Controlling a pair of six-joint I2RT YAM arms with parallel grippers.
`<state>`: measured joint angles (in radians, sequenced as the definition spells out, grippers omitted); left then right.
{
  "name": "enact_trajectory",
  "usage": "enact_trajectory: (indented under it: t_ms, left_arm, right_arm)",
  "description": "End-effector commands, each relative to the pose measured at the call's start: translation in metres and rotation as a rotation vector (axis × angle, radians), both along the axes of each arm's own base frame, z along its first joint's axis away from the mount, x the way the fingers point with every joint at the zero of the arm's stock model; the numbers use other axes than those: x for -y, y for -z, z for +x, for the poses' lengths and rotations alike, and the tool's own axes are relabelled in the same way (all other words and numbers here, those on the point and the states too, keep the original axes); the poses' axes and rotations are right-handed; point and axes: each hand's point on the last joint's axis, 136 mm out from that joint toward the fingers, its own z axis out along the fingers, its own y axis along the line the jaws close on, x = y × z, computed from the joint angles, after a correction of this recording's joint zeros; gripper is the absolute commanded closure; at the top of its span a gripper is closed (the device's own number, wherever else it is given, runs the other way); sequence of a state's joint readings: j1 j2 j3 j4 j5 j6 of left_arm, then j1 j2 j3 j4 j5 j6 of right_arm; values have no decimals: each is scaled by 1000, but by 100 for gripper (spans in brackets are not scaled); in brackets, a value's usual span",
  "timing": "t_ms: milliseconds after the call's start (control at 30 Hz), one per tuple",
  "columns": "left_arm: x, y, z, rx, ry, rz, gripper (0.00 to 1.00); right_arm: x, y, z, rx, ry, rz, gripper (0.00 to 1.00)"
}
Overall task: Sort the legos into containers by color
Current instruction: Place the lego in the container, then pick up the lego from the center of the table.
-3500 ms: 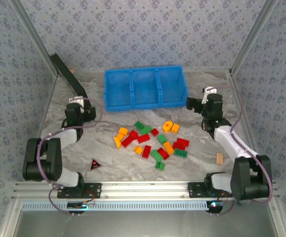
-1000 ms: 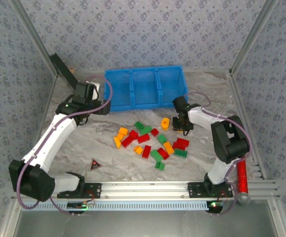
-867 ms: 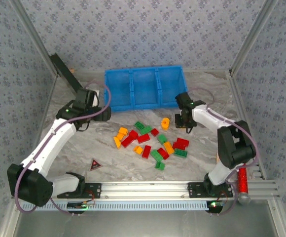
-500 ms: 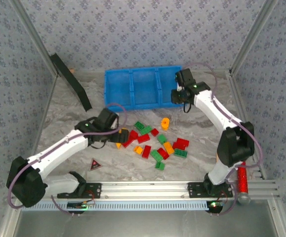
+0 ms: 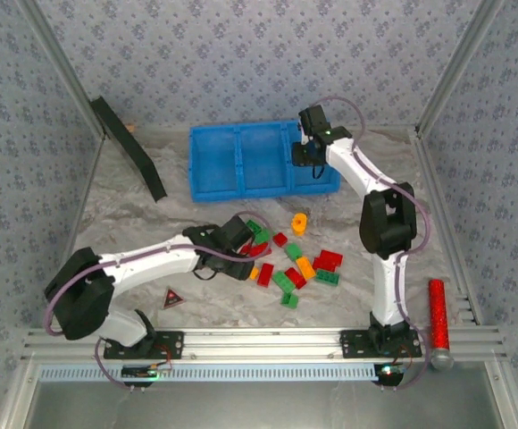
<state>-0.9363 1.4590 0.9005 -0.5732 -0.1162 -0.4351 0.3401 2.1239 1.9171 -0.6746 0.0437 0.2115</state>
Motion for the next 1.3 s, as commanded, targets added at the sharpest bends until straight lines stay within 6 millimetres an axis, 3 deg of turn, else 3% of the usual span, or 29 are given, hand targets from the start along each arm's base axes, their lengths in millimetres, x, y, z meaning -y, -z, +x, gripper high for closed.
enact_trajectory:
  t_ms: [0, 233, 533, 767, 967, 1267]
  left_arm:
    - [7, 0, 10, 34, 29, 26, 32]
    - [7, 7, 25, 72, 63, 116, 32]
    - [7, 20, 31, 74, 89, 184, 32]
    - [0, 32, 35, 69, 75, 210, 32]
    - [-10, 42, 39, 19, 22, 134, 36]
    - [-8, 57, 32, -75, 33, 43, 41]
  right_arm:
    - [4, 6, 5, -36, 2, 13, 75]
    - [10, 25, 8, -67, 16, 19, 70]
    - [12, 28, 1, -79, 8, 25, 45]
    - [10, 10, -12, -55, -7, 42, 46]
    - [15, -7, -36, -46, -13, 33, 50]
    - [32, -10, -72, -64, 15, -6, 54]
